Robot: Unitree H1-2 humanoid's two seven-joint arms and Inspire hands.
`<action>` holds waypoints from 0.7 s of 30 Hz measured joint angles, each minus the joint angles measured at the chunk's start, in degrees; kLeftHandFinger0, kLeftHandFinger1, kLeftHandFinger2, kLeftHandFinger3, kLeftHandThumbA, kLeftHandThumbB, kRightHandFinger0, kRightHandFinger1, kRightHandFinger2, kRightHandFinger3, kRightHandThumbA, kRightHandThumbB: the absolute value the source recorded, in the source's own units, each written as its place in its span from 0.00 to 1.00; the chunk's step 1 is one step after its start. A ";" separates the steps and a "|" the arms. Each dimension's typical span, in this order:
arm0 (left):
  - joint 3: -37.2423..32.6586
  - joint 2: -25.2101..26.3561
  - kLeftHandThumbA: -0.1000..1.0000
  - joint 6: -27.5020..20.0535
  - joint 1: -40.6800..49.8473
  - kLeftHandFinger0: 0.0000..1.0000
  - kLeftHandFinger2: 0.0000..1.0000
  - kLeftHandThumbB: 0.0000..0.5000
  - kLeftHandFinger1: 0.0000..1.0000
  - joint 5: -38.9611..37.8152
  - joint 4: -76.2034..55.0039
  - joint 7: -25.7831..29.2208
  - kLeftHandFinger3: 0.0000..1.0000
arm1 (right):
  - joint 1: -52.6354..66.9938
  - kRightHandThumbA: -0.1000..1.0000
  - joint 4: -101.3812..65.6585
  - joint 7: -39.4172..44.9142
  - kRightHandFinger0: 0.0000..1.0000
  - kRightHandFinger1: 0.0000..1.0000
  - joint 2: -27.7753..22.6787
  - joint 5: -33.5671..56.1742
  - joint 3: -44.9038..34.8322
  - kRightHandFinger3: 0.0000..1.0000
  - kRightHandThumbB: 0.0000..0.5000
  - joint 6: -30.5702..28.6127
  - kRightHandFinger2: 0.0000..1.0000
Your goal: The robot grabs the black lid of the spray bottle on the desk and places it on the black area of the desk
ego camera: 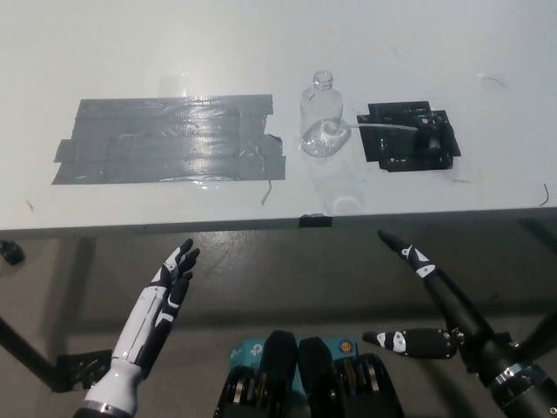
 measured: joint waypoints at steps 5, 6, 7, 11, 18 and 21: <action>-0.33 0.12 1.00 0.04 0.00 1.00 1.00 0.23 1.00 0.03 0.01 -0.01 1.00 | 0.00 1.00 -0.01 0.01 1.00 1.00 -0.07 -0.66 0.26 1.00 0.64 0.24 1.00; -0.37 0.16 1.00 0.05 0.00 1.00 1.00 0.23 1.00 0.05 0.01 -0.01 1.00 | -0.01 1.00 -0.01 0.02 1.00 1.00 -0.08 -0.70 0.29 1.00 0.65 0.27 1.00; -0.41 0.17 1.00 0.05 0.00 1.00 1.00 0.23 1.00 0.09 0.01 -0.01 1.00 | -0.01 1.00 -0.01 0.02 1.00 1.00 -0.08 -0.75 0.34 1.00 0.66 0.28 1.00; -0.56 0.21 1.00 0.04 -0.01 1.00 1.00 0.22 1.00 0.19 0.03 0.00 1.00 | -0.03 1.00 0.00 0.03 1.00 1.00 -0.09 -0.79 0.47 1.00 0.66 0.28 1.00; -1.09 0.38 1.00 0.02 -0.01 1.00 1.00 0.22 1.00 0.55 0.05 0.00 1.00 | -0.08 1.00 0.03 0.08 1.00 1.00 -0.11 -0.78 0.55 1.00 0.65 0.28 1.00; -1.14 0.44 1.00 0.02 -0.05 1.00 1.00 0.24 1.00 0.66 0.16 0.00 1.00 | -0.18 1.00 0.07 0.08 1.00 1.00 -0.13 -0.79 0.58 1.00 0.65 0.28 1.00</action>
